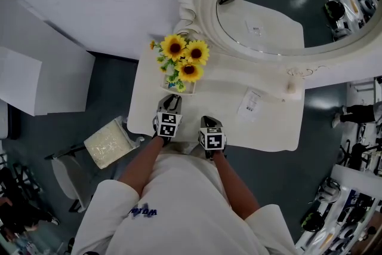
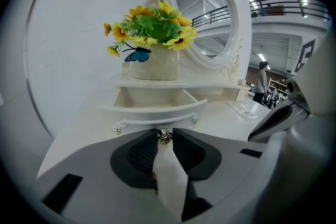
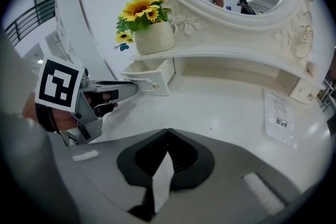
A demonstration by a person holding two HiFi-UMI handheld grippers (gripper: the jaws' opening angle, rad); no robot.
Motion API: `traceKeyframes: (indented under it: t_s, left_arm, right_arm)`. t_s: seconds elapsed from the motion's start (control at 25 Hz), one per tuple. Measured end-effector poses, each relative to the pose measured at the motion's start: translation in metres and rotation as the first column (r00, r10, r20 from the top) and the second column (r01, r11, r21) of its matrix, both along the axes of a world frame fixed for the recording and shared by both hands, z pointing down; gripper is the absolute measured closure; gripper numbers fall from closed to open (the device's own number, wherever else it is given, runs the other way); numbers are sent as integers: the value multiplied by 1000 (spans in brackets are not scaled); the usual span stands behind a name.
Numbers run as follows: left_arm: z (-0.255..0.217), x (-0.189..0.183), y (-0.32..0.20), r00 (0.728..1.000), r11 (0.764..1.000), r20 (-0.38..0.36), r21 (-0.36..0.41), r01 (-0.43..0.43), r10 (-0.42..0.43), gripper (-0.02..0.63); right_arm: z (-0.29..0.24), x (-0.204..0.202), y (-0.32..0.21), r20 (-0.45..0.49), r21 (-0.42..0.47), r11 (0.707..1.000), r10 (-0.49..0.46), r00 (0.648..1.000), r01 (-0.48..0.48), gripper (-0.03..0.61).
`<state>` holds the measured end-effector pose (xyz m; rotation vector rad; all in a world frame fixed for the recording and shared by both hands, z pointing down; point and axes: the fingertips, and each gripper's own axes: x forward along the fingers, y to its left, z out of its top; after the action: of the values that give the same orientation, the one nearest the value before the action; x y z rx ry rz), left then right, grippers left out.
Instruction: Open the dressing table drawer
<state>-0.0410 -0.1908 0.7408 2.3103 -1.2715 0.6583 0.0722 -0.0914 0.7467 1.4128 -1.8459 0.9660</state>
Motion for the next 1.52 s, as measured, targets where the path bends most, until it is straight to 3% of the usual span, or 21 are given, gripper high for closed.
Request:
traceKeyframes:
  t_s: [1.52]
  left_arm:
    - [-1,-2,17,1000,1000,-8,-12,4,-4,520]
  right_arm:
    - [5,-4,11,6,-16,1000,-24,1000,24,566]
